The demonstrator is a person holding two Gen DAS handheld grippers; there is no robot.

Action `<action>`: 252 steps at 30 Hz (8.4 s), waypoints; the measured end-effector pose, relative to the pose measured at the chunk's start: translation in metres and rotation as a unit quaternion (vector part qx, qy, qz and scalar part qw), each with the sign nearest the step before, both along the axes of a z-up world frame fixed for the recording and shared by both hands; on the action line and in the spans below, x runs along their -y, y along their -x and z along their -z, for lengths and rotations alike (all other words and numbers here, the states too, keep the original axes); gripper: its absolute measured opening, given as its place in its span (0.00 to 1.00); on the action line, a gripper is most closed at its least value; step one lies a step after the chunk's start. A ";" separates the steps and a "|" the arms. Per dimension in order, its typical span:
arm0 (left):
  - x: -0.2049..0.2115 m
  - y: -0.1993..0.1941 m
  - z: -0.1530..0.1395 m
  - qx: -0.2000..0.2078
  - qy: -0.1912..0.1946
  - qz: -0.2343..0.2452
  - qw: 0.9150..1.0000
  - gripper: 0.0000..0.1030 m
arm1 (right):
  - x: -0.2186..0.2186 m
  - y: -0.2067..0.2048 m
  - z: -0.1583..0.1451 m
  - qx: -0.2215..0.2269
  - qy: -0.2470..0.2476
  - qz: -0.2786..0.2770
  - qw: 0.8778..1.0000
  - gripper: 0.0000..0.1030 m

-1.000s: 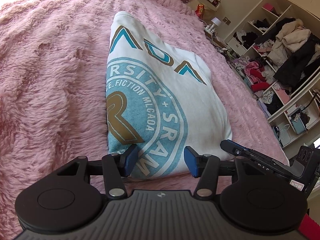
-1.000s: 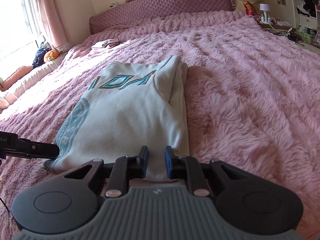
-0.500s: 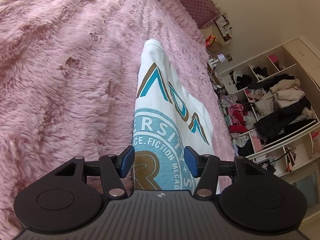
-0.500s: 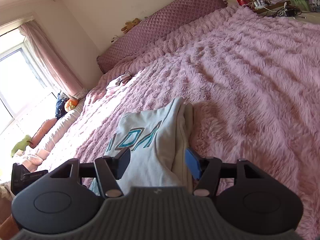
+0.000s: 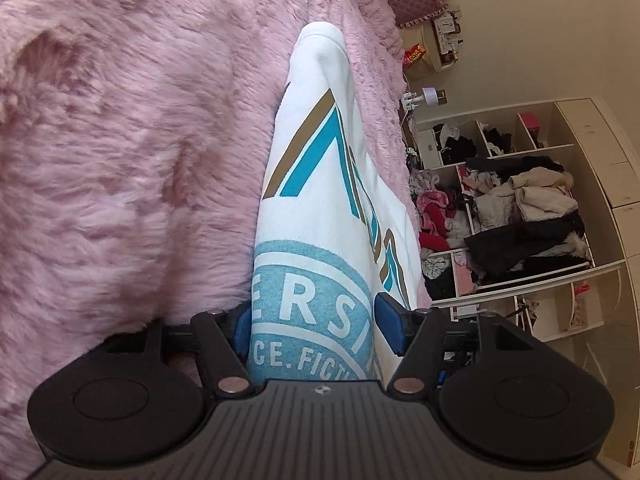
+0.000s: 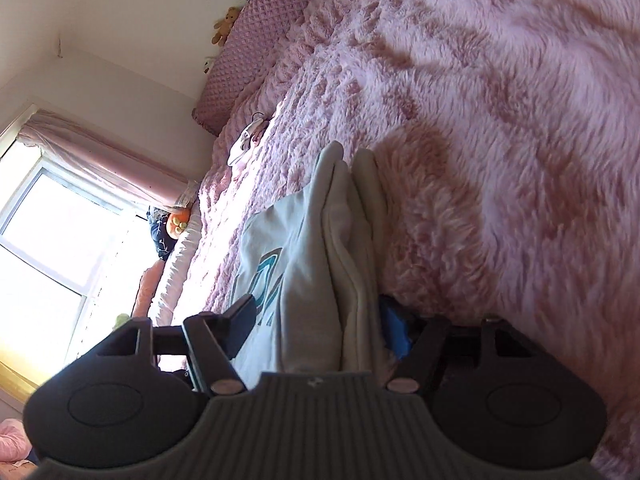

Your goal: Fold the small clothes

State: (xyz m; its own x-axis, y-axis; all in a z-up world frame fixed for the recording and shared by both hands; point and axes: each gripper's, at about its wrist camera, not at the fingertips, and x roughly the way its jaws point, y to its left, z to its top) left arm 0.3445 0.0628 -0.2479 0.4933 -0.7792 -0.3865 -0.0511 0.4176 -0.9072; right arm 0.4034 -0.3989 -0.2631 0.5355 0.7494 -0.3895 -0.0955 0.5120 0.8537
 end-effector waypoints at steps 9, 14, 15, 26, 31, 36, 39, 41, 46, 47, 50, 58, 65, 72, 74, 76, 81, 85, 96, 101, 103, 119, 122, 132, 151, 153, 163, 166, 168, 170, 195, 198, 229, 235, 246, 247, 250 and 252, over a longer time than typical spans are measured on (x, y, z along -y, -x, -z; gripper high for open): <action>0.009 -0.020 0.007 -0.010 0.003 -0.003 1.000 0.62 | -0.041 -0.024 0.000 -0.002 0.053 -0.011 0.999 0.68; 0.011 -0.013 -0.003 0.005 -0.039 -0.009 0.999 0.47 | -0.049 -0.023 -0.008 -0.023 0.114 0.021 0.993 0.37; 0.013 -0.011 -0.009 0.010 -0.052 -0.010 0.999 0.46 | -0.053 -0.022 -0.014 -0.021 0.128 0.026 0.991 0.34; 0.005 0.026 -0.109 0.084 -0.114 0.001 0.990 0.37 | -0.098 0.009 -0.117 0.074 0.166 -0.002 0.983 0.24; -0.034 0.057 -0.161 0.097 -0.127 -0.019 0.987 0.37 | -0.126 0.039 -0.160 0.097 0.134 -0.023 0.986 0.24; -0.062 0.099 -0.199 0.109 -0.163 -0.025 0.980 0.37 | -0.158 0.072 -0.182 0.108 0.108 -0.048 0.987 0.24; -0.079 0.122 -0.204 0.112 -0.168 -0.031 0.979 0.37 | -0.176 0.092 -0.188 0.117 0.099 -0.067 0.986 0.24; -0.090 0.127 -0.195 0.106 -0.169 -0.036 0.979 0.37 | -0.189 0.099 -0.183 0.112 0.099 -0.078 0.986 0.24; -0.117 0.121 -0.125 0.060 -0.153 -0.060 0.985 0.37 | -0.221 0.092 -0.133 0.068 0.137 -0.092 0.984 0.24; -0.124 0.118 -0.106 0.044 -0.149 -0.068 0.986 0.37 | -0.229 0.089 -0.115 0.058 0.156 -0.095 0.982 0.24; -0.145 0.113 -0.055 0.003 -0.139 -0.094 0.986 0.37 | -0.244 0.080 -0.078 0.045 0.205 -0.094 0.973 0.24; -0.193 0.122 -0.041 0.020 -0.066 -0.106 0.992 0.47 | -0.196 0.080 -0.082 0.040 0.165 -0.063 0.983 0.49; -0.203 0.082 -0.032 0.018 -0.050 -0.118 0.992 0.56 | -0.181 0.156 -0.093 0.075 0.100 -0.148 0.981 0.59; -0.182 0.032 -0.025 0.033 -0.063 -0.117 0.991 0.48 | -0.195 0.189 -0.046 0.034 0.118 -0.164 0.979 0.56; -0.175 0.030 -0.042 0.086 -0.099 -0.131 0.983 0.30 | -0.194 0.189 -0.043 0.031 0.111 -0.161 0.980 0.56; -0.171 0.034 -0.061 0.144 -0.129 -0.137 0.971 0.18 | -0.193 0.186 -0.040 0.021 0.102 -0.160 0.982 0.56; -0.160 0.032 -0.078 0.159 -0.256 -0.133 0.944 0.14 | -0.194 0.179 -0.040 0.018 0.100 -0.169 0.980 0.56; -0.160 0.046 -0.080 0.146 -0.306 -0.145 0.929 0.21 | -0.200 0.180 -0.044 0.017 0.107 -0.166 0.980 0.57; -0.169 0.196 -0.161 0.209 -0.319 -0.138 0.914 0.27 | -0.192 0.207 -0.060 0.037 0.118 -0.122 0.985 0.58; -0.121 0.297 -0.152 0.197 -0.347 -0.082 0.913 0.28 | -0.180 0.240 -0.081 0.091 0.210 -0.072 0.971 0.60; -0.100 0.319 -0.143 0.181 -0.363 -0.064 0.912 0.29 | -0.178 0.251 -0.085 0.114 0.264 -0.056 0.956 0.61; -0.050 0.315 -0.086 0.092 -0.286 -0.130 0.945 0.51 | -0.238 0.274 -0.073 0.183 0.391 -0.067 0.899 0.62; -0.051 0.316 -0.083 0.093 -0.290 -0.131 0.943 0.49 | -0.230 0.265 -0.058 0.148 0.386 -0.055 0.909 0.63; -0.035 0.337 -0.148 0.065 -0.319 -0.173 0.930 0.75 | -0.225 0.280 -0.106 0.130 0.383 -0.020 0.915 0.67; 0.036 0.357 -0.205 0.013 -0.475 -0.163 0.864 0.86 | -0.250 0.359 -0.175 0.131 0.486 -0.001 0.864 0.79; 0.039 0.359 -0.205 0.008 -0.481 -0.164 0.861 0.86 | -0.251 0.359 -0.176 0.129 0.485 0.002 0.865 0.79; 0.039 0.359 -0.205 0.005 -0.490 -0.167 0.856 0.86 | -0.256 0.358 -0.179 0.119 0.491 0.011 0.863 0.79; 0.038 0.359 -0.204 0.003 -0.493 -0.166 0.854 0.86 | -0.257 0.358 -0.179 0.118 0.492 0.010 0.863 0.79; 0.037 0.358 -0.203 0.001 -0.492 -0.165 0.855 0.86 | -0.258 0.357 -0.178 0.114 0.492 0.008 0.863 0.79; 0.036 0.358 -0.203 0.000 -0.490 -0.165 0.856 0.86 | -0.258 0.357 -0.178 0.114 0.493 0.007 0.862 0.79; 0.041 0.356 -0.205 0.003 -0.501 -0.150 0.852 0.83 | -0.260 0.356 -0.176 0.106 0.500 0.008 0.860 0.79; 0.041 0.355 -0.205 0.001 -0.501 -0.149 0.852 0.83 | -0.258 0.355 -0.175 0.105 0.500 0.008 0.859 0.79; 0.038 0.353 -0.202 -0.022 -0.517 -0.146 0.843 0.83 | -0.264 0.355 -0.170 0.101 0.504 -0.002 0.858 0.79; 0.038 0.352 -0.201 -0.028 -0.513 -0.145 0.845 0.83 | -0.263 0.354 -0.170 0.099 0.505 -0.003 0.857 0.79; 0.038 0.351 -0.199 -0.037 -0.519 -0.145 0.841 0.83 | -0.262 0.353 -0.167 0.095 0.506 -0.006 0.857 0.79; 0.039 0.351 -0.199 -0.037 -0.521 -0.144 0.841 0.83 | -0.263 0.353 -0.166 0.094 0.507 -0.007 0.856 0.79; 0.039 0.350 -0.199 -0.036 -0.524 -0.142 0.839 0.83 | -0.264 0.352 -0.166 0.094 0.509 -0.007 0.856 0.79; 0.039 0.350 -0.199 -0.036 -0.524 -0.142 0.839 0.83 | -0.264 0.352 -0.165 0.092 0.507 -0.007 0.857 0.79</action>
